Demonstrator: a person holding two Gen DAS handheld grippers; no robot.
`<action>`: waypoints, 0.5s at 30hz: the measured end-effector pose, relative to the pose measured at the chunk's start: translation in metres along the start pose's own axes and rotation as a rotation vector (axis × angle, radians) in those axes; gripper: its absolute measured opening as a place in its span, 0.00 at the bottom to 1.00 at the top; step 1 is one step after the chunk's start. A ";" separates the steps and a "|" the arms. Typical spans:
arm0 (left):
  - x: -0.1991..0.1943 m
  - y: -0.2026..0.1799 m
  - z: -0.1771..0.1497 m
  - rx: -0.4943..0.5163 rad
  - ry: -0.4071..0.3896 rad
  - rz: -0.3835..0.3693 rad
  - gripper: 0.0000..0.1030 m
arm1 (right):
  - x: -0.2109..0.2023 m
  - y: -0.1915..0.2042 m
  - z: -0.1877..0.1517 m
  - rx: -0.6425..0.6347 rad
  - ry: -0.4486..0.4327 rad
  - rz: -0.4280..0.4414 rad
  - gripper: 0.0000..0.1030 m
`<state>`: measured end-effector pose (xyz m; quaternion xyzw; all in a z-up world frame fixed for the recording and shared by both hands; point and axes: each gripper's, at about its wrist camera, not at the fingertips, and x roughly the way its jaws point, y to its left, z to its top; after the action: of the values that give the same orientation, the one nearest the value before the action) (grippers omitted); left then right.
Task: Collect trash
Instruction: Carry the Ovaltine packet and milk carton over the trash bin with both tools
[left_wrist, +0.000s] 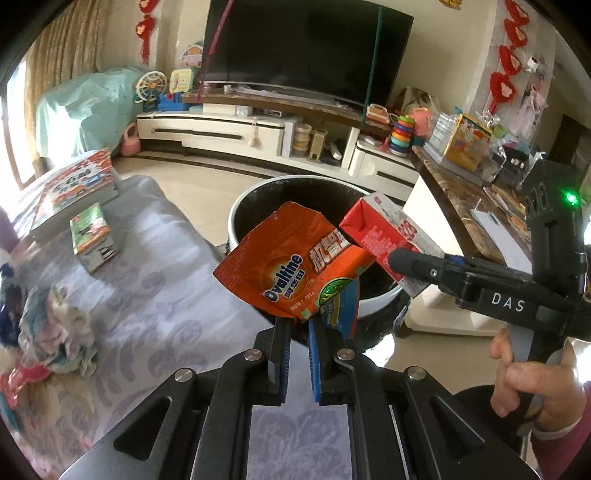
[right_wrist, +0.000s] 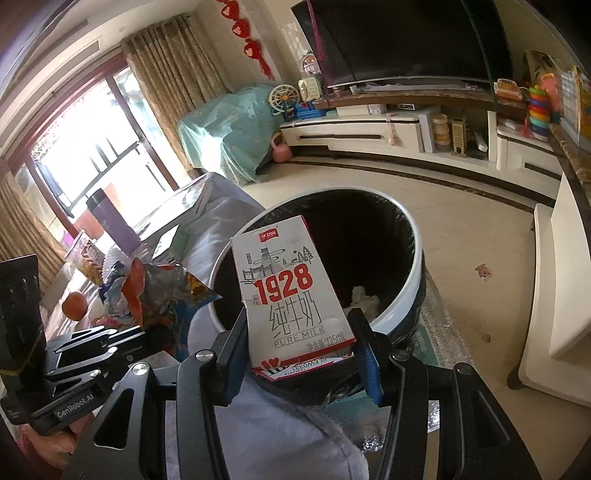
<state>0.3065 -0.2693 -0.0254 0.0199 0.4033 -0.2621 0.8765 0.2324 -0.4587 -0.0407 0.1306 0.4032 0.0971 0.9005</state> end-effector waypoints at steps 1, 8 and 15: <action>0.003 0.000 0.003 0.005 0.004 0.000 0.07 | 0.000 -0.001 0.002 -0.001 0.000 -0.006 0.50; 0.017 -0.001 0.022 0.025 0.014 0.003 0.07 | 0.004 -0.010 0.016 -0.011 -0.005 -0.038 0.50; 0.034 0.000 0.037 0.015 0.031 0.005 0.07 | 0.013 -0.016 0.027 -0.012 0.013 -0.052 0.50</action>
<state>0.3500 -0.2933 -0.0248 0.0315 0.4147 -0.2627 0.8706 0.2627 -0.4744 -0.0371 0.1139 0.4116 0.0768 0.9009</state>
